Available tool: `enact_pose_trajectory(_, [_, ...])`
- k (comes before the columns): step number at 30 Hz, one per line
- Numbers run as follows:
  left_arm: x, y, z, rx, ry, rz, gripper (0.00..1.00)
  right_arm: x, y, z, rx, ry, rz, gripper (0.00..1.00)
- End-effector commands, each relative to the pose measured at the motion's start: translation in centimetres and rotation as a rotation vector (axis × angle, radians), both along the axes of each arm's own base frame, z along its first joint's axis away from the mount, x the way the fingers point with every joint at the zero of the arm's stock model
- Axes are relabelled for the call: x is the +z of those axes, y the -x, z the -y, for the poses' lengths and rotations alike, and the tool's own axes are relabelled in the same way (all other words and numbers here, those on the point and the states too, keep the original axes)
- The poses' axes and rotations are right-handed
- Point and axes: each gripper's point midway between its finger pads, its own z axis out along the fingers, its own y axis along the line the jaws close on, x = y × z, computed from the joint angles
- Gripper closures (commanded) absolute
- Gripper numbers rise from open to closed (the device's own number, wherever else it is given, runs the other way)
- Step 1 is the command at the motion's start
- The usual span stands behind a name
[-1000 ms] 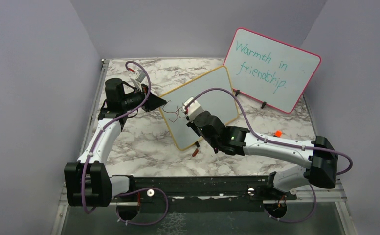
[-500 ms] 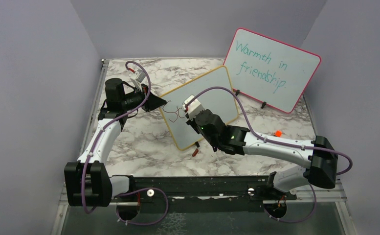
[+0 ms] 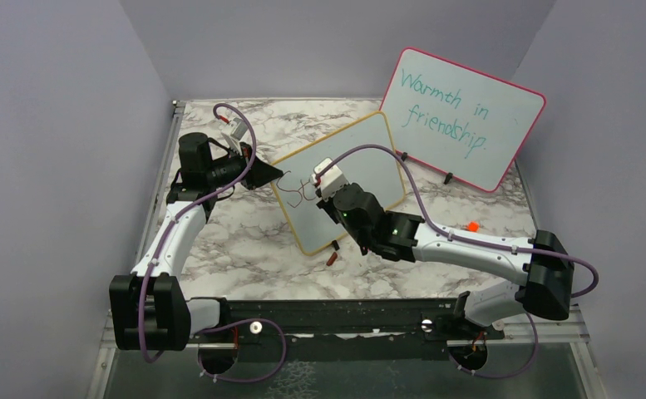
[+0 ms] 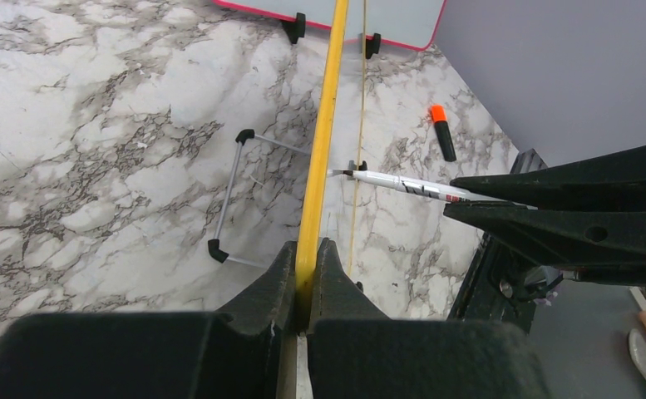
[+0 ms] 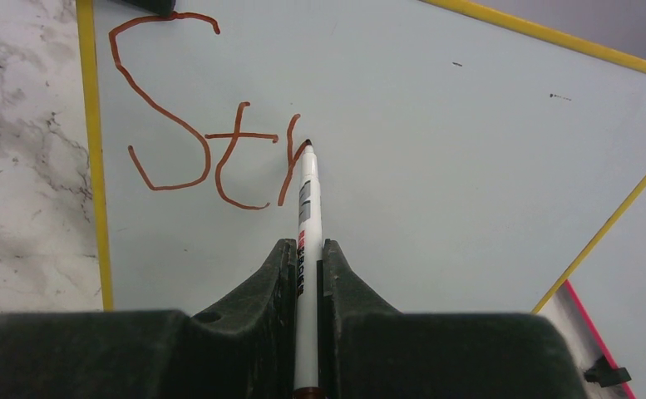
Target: Write a sentence on the whiteboard
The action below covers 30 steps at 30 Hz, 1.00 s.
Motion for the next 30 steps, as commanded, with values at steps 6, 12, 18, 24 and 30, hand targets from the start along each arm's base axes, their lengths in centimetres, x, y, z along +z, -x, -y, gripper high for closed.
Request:
enact_pose_trajectory(6, [-3.2,-1.0,-1.0,0.064,-0.105,-0.023,1.00,0.9,-1.4,0.4,-0.057,-0.024,0.016,0.99])
enact_pose_trajectory(12, [-3.2,-1.0,-1.1,0.066,-0.106,-0.023,1.00,0.5,-1.4,0.9,-0.071,-0.017,0.004,0.99])
enact_pose_trajectory(18, [-3.2,-1.0,-1.1,0.067,-0.108,-0.023,1.00,0.5,-1.3,1.2,-0.074,-0.015,0.000,0.99])
enact_pose_trajectory(24, [-3.3,-1.0,-1.1,0.070,-0.109,-0.025,1.00,1.4,-0.8,1.0,-0.035,-0.044,0.004,0.99])
enact_pose_trajectory(30, [-3.3,-1.1,-1.1,0.071,-0.111,-0.025,1.00,2.1,-0.5,1.9,-0.029,-0.049,0.019,0.99])
